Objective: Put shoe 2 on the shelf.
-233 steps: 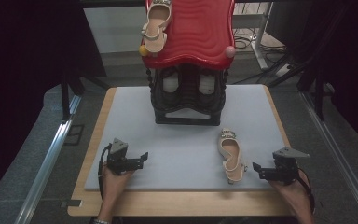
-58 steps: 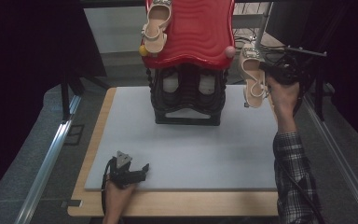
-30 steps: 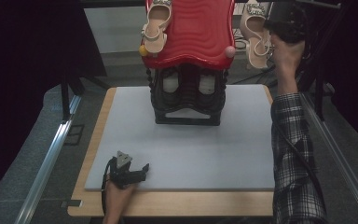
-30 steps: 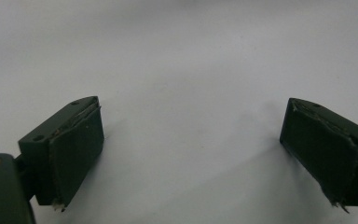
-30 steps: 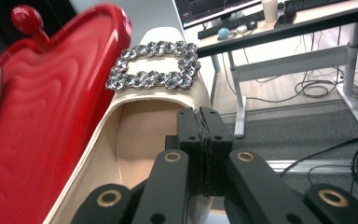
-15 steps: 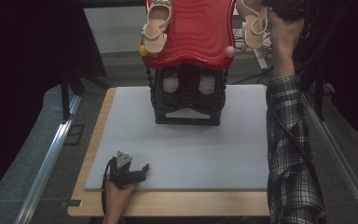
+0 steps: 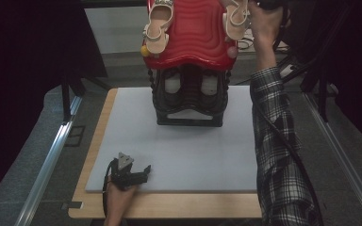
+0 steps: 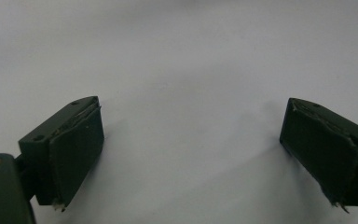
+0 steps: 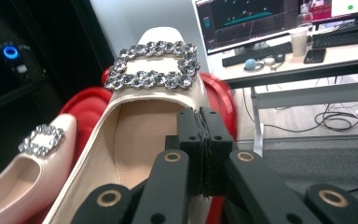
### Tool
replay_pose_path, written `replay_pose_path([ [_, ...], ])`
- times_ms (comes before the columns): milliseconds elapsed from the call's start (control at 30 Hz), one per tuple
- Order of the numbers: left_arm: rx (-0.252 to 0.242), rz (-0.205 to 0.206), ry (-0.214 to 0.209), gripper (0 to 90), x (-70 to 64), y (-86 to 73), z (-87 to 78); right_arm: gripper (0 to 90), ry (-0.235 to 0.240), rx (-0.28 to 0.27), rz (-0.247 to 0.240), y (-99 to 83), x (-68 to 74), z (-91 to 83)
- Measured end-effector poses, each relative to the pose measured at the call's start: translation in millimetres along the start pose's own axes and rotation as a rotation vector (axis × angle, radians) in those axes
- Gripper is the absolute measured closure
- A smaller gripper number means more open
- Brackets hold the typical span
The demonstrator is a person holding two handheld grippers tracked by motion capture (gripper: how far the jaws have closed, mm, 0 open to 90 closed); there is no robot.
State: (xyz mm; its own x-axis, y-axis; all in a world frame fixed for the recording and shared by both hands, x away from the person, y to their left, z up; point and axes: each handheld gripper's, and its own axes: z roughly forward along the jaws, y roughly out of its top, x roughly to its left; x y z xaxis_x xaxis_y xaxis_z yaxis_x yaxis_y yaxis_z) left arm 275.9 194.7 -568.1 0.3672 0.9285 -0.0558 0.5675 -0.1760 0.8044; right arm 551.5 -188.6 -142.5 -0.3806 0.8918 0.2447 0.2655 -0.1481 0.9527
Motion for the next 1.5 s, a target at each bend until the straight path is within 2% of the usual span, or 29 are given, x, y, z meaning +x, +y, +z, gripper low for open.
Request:
replay_pose_path([
  [233, -0.001, 0.000, 0.001, 6.1, -0.1, 0.0, 0.1, 86.3, -0.011, 0.050, -0.046, -19.5, 11.0, 16.4],
  [367, -0.001, 0.000, 0.001, 6.1, -0.1, 0.0, 0.1, 85.8, 0.052, 0.053, -0.021, -25.3, 5.5, 18.8],
  [567, -0.003, 0.000, 0.001, 6.2, -0.1, 0.0, 0.2, 70.8, 0.045, 0.021, -0.036, -26.2, -4.9, 10.1],
  [733, -0.003, 0.001, 0.002, 6.2, -0.1, 0.0, 0.1, 50.6, 0.028, 0.013, -0.064, -34.6, -22.3, 4.9],
  [1000, -0.004, 0.000, 0.002, 6.2, -0.1, 0.0, 0.3, 35.7, -0.007, 0.000, -0.091, -54.4, -53.6, -3.2],
  [1067, -0.002, 0.001, 0.001, 6.2, 0.0, 0.0, 0.1, 31.7, 0.015, 0.005, -0.073, -61.0, -63.6, -5.4],
  [1167, -0.005, 0.001, 0.002, 6.2, -0.1, -0.1, 0.3, 26.7, 0.036, 0.017, -0.074, -70.9, -75.1, -8.2],
  [1400, -0.007, 0.001, 0.003, 6.2, -0.1, -0.2, 0.5, 17.4, 0.048, 0.046, -0.114, -100.2, -92.0, -15.1],
  [1500, -0.005, 0.001, 0.003, 6.2, -0.2, -0.3, 0.3, 16.0, 0.055, 0.061, -0.126, -114.0, -99.0, -17.6],
])
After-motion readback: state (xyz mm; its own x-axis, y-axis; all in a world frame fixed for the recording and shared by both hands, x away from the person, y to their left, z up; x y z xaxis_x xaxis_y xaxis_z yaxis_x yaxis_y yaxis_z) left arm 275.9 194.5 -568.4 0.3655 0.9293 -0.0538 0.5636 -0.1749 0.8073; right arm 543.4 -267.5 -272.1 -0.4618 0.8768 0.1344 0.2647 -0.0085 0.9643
